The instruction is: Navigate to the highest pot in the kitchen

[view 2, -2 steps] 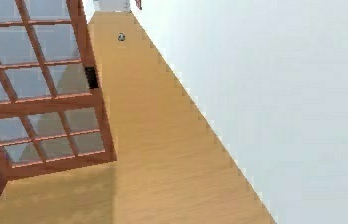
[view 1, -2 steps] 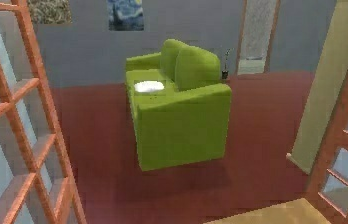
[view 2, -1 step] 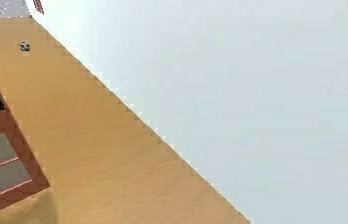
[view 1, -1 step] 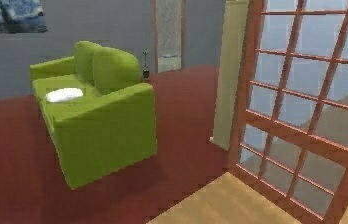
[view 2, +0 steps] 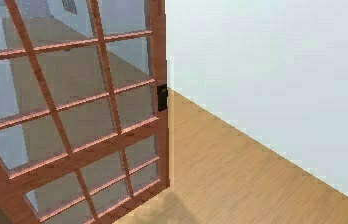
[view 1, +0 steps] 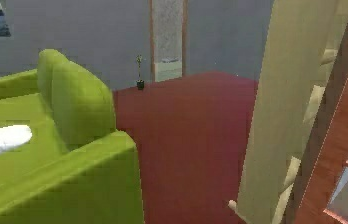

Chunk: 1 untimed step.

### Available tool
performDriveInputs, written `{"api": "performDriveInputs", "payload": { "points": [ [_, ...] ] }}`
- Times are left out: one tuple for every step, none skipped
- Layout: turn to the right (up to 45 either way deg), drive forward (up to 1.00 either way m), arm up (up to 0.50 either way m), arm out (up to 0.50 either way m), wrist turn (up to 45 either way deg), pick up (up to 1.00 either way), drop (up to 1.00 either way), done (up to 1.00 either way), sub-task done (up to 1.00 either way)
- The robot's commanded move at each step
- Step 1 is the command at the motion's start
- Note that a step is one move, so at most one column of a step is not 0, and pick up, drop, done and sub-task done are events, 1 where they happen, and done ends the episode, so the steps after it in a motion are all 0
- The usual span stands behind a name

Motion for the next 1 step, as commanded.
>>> {"api": "performDriveInputs", "payload": {
  "points": [
    [3.0,0.0,0.0,0.0,0.0,0.0,0.0,0.0,0.0]
  ]
}}
